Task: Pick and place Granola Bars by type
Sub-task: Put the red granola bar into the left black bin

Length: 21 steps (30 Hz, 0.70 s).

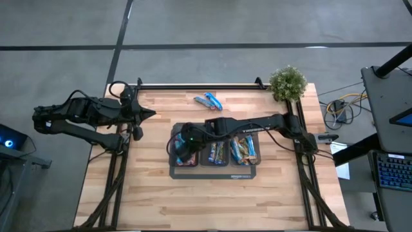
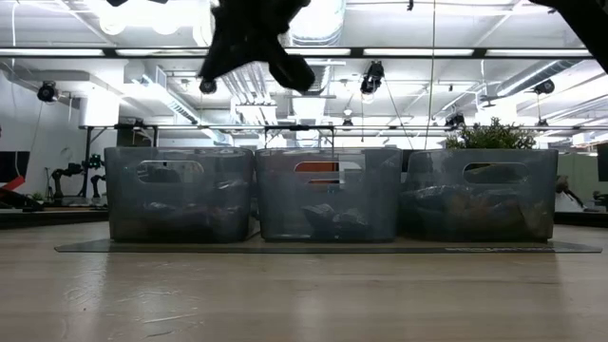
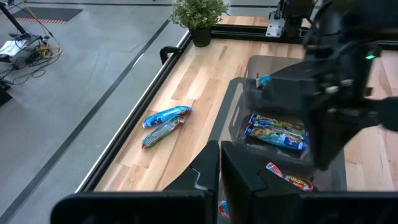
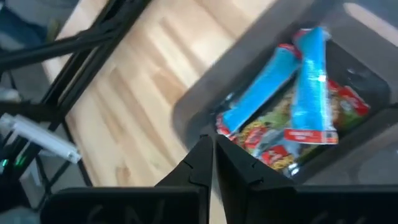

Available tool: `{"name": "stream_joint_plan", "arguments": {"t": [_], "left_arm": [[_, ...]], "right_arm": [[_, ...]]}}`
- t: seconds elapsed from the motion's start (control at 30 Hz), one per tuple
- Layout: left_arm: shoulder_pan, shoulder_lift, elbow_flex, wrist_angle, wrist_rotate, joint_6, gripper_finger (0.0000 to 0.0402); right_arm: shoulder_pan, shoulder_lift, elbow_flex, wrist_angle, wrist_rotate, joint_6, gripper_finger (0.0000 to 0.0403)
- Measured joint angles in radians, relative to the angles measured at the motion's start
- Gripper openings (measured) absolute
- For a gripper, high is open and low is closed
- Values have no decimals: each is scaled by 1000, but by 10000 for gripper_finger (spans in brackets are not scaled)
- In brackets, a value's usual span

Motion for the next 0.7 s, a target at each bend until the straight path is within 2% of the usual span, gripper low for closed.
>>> {"name": "stream_joint_plan", "arguments": {"t": [0.47,0.7], "left_arm": [[0,8,0,0,0,0,0],[0,11,0,6,8,-19,0]], "right_arm": [[51,-2,160,4,3,-149,13],[51,-9,198,2,11,-211,13]]}}
